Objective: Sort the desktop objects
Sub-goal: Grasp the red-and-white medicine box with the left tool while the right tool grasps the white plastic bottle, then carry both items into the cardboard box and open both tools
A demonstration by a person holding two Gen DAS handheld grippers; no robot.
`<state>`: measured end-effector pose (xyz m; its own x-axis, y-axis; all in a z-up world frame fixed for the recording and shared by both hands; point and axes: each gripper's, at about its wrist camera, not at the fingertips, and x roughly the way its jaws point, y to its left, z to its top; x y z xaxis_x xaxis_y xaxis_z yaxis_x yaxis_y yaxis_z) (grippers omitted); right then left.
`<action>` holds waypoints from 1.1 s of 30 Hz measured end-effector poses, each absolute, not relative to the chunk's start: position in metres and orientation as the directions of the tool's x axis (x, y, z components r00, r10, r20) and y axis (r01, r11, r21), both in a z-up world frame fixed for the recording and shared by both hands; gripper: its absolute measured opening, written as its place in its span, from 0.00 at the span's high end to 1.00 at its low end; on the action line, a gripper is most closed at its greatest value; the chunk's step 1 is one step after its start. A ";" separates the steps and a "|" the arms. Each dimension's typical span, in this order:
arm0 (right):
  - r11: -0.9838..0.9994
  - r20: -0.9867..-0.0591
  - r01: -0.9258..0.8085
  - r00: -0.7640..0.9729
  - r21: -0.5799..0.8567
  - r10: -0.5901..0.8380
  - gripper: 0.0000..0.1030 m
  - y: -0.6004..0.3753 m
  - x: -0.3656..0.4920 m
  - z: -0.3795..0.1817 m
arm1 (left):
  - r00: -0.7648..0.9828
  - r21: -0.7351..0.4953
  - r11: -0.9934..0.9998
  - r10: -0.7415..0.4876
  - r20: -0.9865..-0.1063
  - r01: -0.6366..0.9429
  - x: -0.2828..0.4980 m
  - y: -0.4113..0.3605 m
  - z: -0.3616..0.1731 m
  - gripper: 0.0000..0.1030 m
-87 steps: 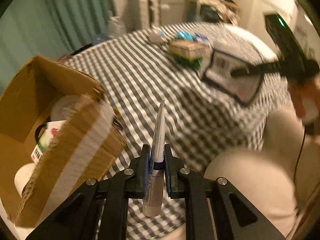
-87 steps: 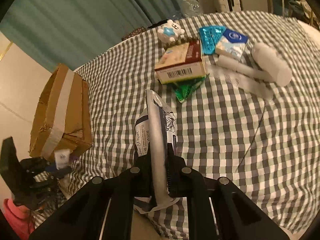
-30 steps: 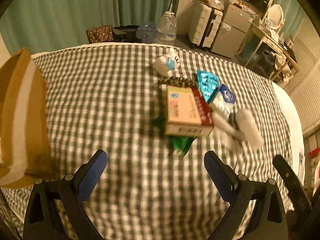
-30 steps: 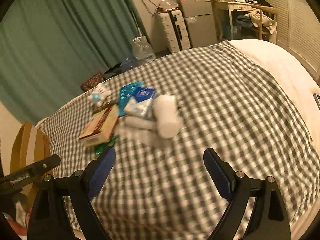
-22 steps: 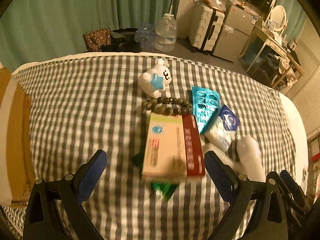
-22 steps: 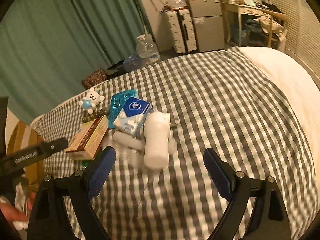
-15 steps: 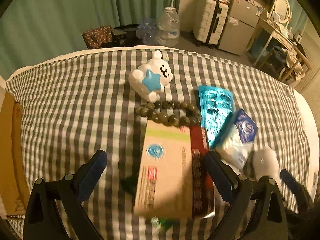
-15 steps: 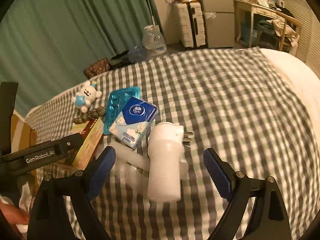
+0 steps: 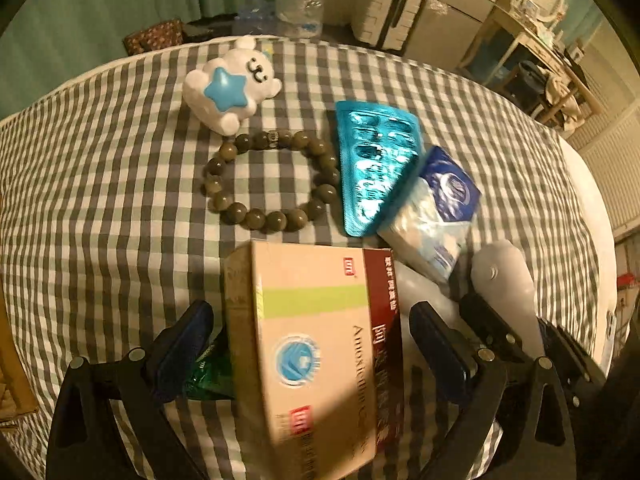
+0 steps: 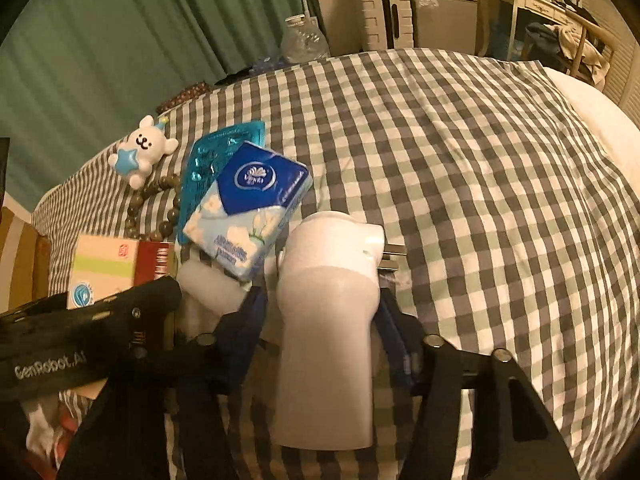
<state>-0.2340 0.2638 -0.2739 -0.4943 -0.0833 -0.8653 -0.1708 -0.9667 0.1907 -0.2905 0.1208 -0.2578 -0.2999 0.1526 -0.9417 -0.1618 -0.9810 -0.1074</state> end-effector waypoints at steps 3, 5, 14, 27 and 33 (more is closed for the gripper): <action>-0.963 -0.860 -0.173 -0.501 0.208 -0.096 0.60 0.273 -0.229 -0.272 | -0.298 -0.097 -0.973 0.159 -0.941 -0.212 -0.282 0.121 -0.257 0.23; -0.948 -0.848 -0.193 -0.516 0.254 -0.123 0.61 0.282 -0.221 -0.268 | -0.307 -0.099 -0.962 0.177 -0.935 -0.253 -0.273 0.120 -0.253 0.31; -0.896 -0.791 -0.202 -0.571 0.395 -0.220 0.61 0.291 -0.163 -0.239 | -0.346 -0.118 -0.942 0.229 -0.910 -0.315 -0.239 0.099 -0.213 0.62; -0.906 -0.783 -0.198 -0.592 0.373 -0.193 0.62 0.270 -0.106 -0.200 | -0.415 -0.137 -0.950 0.249 -0.875 -0.282 -0.175 0.034 -0.166 0.69; -0.926 -0.774 -0.176 -0.612 0.333 -0.163 0.62 0.258 -0.084 -0.173 | -0.471 -0.151 -0.963 0.242 -0.848 -0.224 -0.164 -0.009 -0.138 0.69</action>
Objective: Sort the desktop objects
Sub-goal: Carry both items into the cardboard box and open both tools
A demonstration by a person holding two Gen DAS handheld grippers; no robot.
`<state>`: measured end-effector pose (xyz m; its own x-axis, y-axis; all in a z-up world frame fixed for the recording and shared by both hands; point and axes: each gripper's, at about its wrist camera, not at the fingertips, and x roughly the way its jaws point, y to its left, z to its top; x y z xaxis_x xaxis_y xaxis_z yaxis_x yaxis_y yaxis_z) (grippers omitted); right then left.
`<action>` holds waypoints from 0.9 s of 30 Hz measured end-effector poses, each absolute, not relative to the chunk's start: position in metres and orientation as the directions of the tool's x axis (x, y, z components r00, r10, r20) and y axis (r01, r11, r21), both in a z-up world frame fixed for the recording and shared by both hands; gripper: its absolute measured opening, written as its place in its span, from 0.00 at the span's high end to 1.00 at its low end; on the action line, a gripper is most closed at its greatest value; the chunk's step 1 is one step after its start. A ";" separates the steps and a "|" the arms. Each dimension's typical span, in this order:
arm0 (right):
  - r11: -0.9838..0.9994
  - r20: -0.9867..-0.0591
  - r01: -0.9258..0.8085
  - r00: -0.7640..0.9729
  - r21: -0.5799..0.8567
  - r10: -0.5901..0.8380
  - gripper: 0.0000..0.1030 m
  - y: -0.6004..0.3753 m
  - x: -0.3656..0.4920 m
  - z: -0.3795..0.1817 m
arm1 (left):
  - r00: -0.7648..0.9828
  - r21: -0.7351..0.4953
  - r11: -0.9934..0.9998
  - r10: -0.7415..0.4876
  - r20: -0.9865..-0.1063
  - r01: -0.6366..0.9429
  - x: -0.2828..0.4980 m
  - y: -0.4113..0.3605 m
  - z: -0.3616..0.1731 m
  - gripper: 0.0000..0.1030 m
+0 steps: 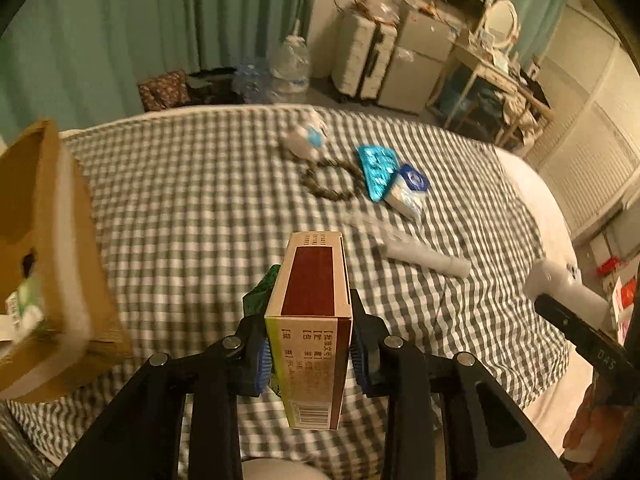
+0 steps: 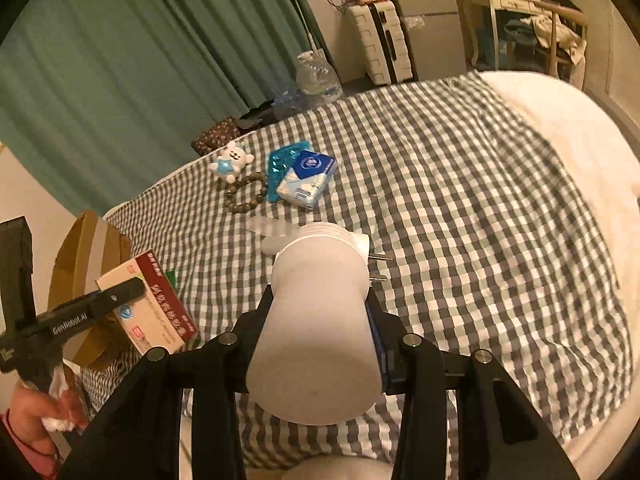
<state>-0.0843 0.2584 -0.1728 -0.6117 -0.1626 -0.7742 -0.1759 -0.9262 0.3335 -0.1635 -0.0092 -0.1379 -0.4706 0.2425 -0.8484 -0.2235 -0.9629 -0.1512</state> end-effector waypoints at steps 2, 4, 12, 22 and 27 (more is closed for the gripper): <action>-0.929 -0.770 -0.171 -0.617 0.330 -0.160 0.62 0.253 -0.082 -0.166 | -0.489 -0.157 -0.964 0.244 -0.837 -0.212 -0.160 -0.023 -0.126 0.69; -0.933 -0.767 -0.162 -0.622 0.321 -0.156 0.62 0.247 -0.079 -0.158 | -0.507 -0.157 -0.966 0.241 -0.827 -0.204 -0.158 -0.034 -0.117 0.69; -0.949 -0.752 -0.115 -0.640 0.292 -0.154 0.62 0.213 -0.080 -0.132 | -0.564 -0.196 -0.963 0.269 -0.781 -0.188 -0.153 -0.067 -0.074 0.69; -0.968 -0.746 -0.023 -0.642 0.250 -0.178 0.62 0.162 -0.091 -0.108 | -0.636 -0.254 -0.962 0.260 -0.727 -0.102 -0.152 -0.123 -0.041 0.69; -0.971 -0.741 0.052 -0.637 0.234 -0.213 0.62 0.122 -0.102 -0.096 | -0.682 -0.259 -0.966 0.198 -0.704 -0.013 -0.156 -0.178 -0.029 0.69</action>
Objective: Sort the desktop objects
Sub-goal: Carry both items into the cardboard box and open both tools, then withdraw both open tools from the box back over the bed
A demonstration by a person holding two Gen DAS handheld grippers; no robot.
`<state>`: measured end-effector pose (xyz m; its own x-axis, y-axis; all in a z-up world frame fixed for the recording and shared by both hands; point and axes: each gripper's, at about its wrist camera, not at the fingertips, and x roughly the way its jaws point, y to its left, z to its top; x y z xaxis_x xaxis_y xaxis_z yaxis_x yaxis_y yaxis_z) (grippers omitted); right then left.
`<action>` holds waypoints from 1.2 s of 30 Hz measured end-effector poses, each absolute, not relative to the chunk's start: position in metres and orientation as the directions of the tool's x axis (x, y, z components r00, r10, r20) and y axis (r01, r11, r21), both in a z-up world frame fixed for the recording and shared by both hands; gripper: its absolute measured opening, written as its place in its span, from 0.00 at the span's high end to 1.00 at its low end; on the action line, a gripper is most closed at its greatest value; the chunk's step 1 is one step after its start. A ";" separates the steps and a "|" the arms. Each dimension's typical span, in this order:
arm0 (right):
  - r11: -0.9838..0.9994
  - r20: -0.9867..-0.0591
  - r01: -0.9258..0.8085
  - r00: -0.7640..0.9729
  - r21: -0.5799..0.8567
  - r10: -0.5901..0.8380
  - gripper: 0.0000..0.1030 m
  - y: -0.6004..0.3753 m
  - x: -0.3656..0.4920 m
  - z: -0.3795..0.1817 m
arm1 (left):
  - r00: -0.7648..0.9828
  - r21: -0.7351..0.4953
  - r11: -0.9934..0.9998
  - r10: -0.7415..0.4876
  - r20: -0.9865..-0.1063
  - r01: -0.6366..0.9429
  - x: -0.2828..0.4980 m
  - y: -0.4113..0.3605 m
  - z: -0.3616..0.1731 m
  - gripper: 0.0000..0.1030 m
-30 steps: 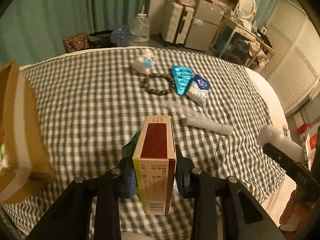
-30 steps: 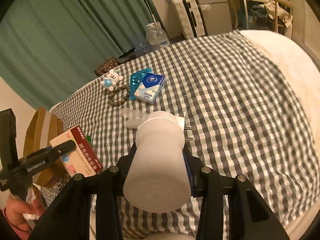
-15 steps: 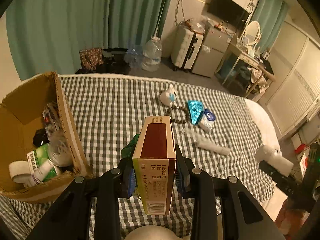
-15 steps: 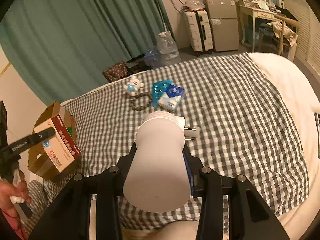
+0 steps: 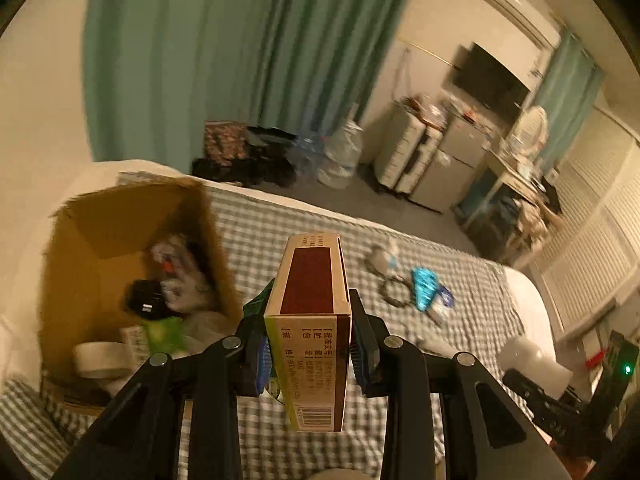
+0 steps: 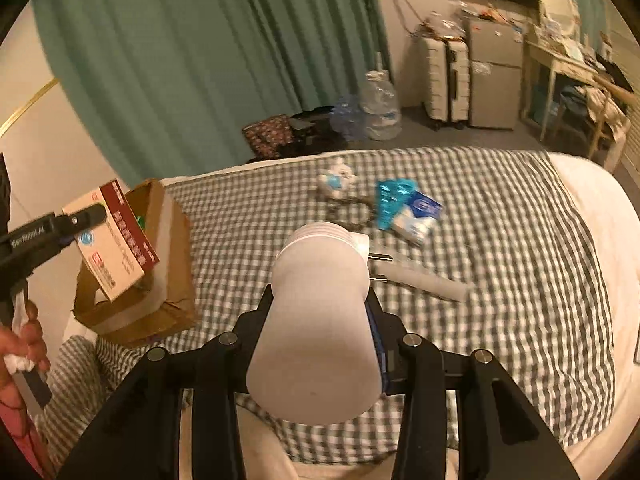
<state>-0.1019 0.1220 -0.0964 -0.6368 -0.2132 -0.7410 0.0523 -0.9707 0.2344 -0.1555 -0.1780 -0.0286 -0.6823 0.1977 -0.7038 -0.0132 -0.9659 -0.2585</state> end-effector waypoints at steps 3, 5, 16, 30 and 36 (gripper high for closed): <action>-0.966 -0.737 0.109 -0.628 0.234 -0.250 0.62 0.091 -0.112 -0.091 | -0.704 -0.237 -0.970 0.134 -0.698 0.050 -0.157 -0.213 -0.026 0.69; -0.961 -0.740 0.158 -0.614 0.227 -0.276 0.62 0.066 -0.120 -0.089 | -0.706 -0.224 -0.971 0.099 -0.701 0.086 -0.159 -0.233 -0.028 0.69; -0.859 -0.747 0.447 -0.476 0.250 -0.465 0.62 -0.111 -0.194 -0.086 | -0.659 -0.159 -0.968 -0.009 -0.752 0.195 -0.177 -0.320 -0.072 0.69; -0.853 -0.714 0.457 -0.506 0.253 -0.484 0.44 -0.143 -0.208 -0.075 | -0.585 -0.054 -0.976 -0.081 -0.807 0.211 -0.173 -0.330 -0.098 0.06; -0.885 -0.713 0.409 -0.552 0.221 -0.433 0.44 -0.109 -0.184 -0.086 | -0.593 -0.021 -0.988 -0.074 -0.802 0.152 -0.155 -0.297 -0.099 0.04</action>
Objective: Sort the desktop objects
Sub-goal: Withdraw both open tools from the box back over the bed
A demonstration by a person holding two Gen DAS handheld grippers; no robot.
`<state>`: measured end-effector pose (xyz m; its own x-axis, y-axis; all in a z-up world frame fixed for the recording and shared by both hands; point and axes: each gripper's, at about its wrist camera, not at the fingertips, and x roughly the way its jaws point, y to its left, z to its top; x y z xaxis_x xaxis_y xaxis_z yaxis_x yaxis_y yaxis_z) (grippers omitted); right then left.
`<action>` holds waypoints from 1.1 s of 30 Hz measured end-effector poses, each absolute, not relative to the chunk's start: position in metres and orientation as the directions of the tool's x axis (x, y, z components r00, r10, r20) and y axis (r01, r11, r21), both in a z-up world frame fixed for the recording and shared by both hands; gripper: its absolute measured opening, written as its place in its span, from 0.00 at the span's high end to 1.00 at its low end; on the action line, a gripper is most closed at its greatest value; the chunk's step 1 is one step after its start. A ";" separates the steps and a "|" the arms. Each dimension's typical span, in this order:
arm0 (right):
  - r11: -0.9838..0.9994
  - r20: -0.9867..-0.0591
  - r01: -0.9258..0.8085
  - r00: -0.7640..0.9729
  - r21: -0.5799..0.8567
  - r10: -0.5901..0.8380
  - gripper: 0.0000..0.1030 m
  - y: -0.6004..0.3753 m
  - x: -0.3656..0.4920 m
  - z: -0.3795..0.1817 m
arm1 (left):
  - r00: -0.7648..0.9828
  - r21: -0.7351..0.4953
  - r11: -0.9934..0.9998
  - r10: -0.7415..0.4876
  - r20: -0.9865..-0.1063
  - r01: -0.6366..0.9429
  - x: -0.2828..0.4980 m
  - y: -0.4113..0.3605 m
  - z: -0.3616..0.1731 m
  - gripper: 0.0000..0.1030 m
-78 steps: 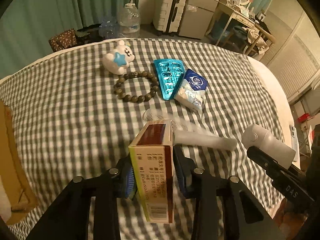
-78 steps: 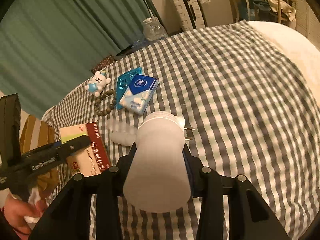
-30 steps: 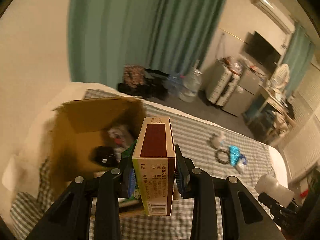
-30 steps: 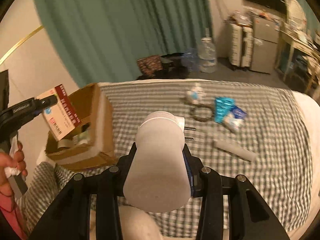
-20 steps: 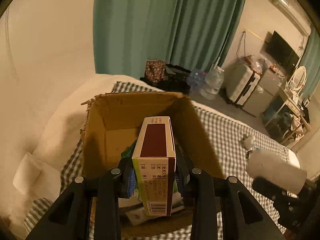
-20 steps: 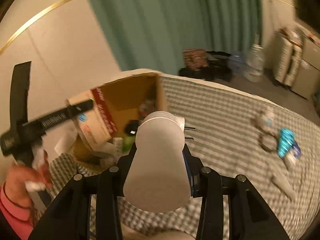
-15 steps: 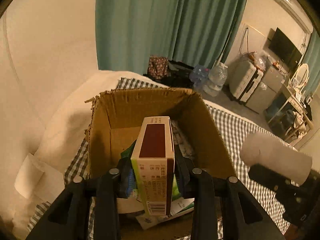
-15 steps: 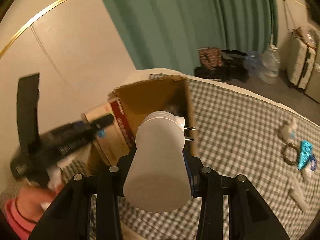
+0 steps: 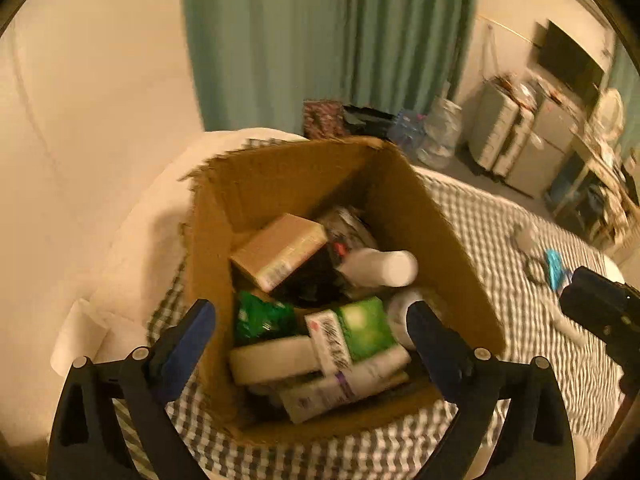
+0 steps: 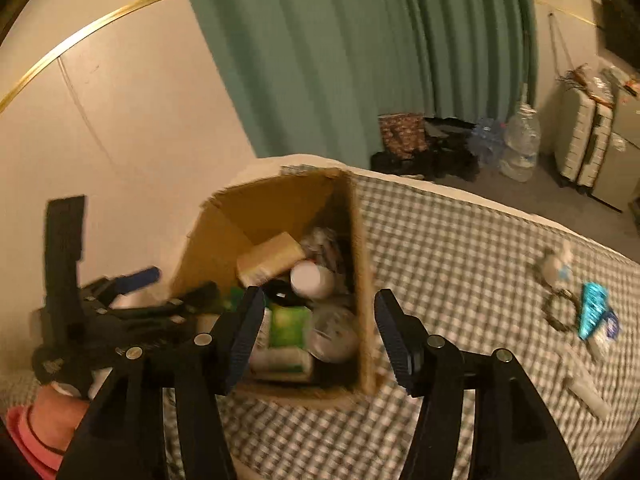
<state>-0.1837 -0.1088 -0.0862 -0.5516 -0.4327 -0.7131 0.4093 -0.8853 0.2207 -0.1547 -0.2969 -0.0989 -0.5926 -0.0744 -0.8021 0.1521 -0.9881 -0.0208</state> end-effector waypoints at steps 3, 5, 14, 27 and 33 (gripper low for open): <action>-0.913 -0.743 0.368 -0.558 0.177 -0.369 0.44 -0.079 -0.170 -0.099 | -0.589 -0.020 -0.993 -0.051 -0.807 0.114 -0.152 -0.271 -0.096 0.04; -0.935 -0.759 0.326 -0.572 0.138 -0.312 0.44 -0.054 -0.159 -0.105 | -0.586 -0.030 -0.996 -0.028 -0.810 0.089 -0.150 -0.252 -0.094 0.04; -0.984 -0.747 0.066 -0.643 0.168 -0.170 0.44 0.098 -0.119 -0.108 | -0.583 0.006 -0.999 0.016 -0.812 -0.034 -0.140 -0.130 -0.098 0.02; -0.965 -0.789 0.032 -0.570 0.259 -0.230 0.44 0.247 -0.127 -0.170 | -0.455 -0.035 -0.981 0.121 -0.882 -0.193 -0.204 0.033 -0.174 0.01; -0.958 -0.812 0.155 -0.508 0.243 -0.288 0.44 0.244 -0.184 -0.210 | -0.431 -0.019 -0.991 0.076 -0.899 -0.136 -0.249 0.055 -0.211 0.01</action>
<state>-0.1837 0.2443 -0.2099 -0.5081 -0.2882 -0.8116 0.1550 -0.9576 0.2430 -0.2492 0.0552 -0.2107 -0.4307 0.0764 -0.8992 -0.1361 -0.9905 -0.0189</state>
